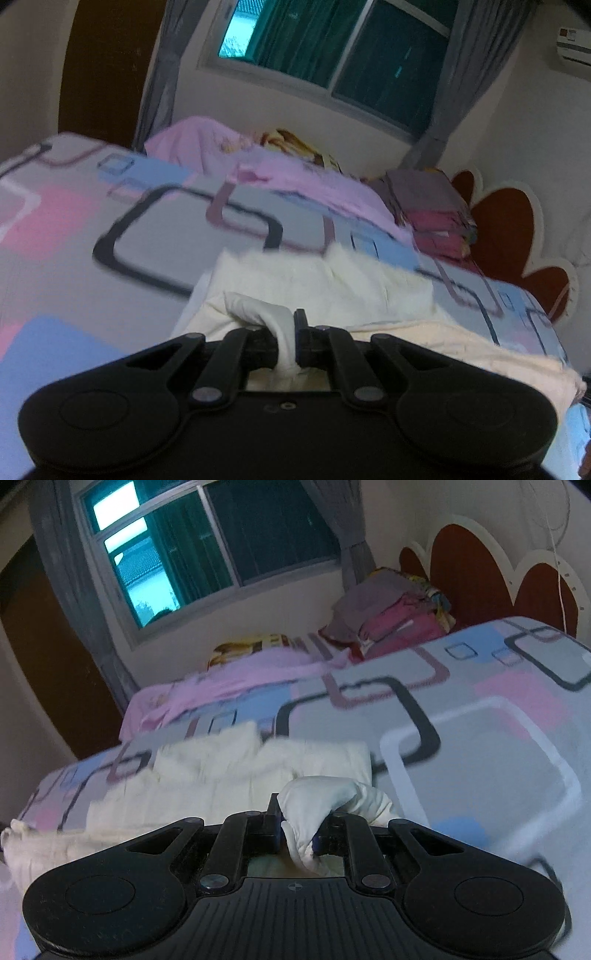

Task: Fold large clothes
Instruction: 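Lift the hem with both tools and fold it toward the collar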

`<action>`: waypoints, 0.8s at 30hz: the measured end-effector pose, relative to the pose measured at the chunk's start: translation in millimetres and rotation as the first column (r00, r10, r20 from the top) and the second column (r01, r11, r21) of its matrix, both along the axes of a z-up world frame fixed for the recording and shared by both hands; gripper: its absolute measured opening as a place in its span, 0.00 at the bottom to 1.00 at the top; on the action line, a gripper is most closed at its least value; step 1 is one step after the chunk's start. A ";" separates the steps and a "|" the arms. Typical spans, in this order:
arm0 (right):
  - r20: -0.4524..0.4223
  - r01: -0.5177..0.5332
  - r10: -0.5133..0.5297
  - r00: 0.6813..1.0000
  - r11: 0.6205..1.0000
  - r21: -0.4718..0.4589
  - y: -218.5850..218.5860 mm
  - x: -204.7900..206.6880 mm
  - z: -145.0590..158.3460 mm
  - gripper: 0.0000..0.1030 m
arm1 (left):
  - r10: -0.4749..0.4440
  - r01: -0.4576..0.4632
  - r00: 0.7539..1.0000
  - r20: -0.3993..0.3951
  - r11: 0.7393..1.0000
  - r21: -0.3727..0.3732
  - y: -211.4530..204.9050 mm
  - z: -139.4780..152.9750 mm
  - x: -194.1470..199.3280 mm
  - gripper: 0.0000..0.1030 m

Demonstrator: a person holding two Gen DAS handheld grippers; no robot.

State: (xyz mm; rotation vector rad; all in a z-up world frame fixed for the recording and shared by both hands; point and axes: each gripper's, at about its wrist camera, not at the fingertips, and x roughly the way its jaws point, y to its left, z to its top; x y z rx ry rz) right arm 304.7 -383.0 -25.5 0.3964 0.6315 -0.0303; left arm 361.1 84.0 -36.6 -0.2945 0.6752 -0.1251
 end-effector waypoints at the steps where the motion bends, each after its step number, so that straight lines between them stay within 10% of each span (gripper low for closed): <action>1: 0.002 0.004 -0.004 1.000 1.000 0.000 -3.0 11.9 0.3 0.13 | 0.013 -0.013 1.000 0.008 1.000 0.006 -2.8 1.7 12.0 0.05; 24: -0.105 0.116 -0.108 0.989 0.991 0.069 -42.7 188.7 -68.3 0.13 | 0.129 -0.128 0.992 0.015 0.961 0.243 -62.3 -44.2 171.4 0.05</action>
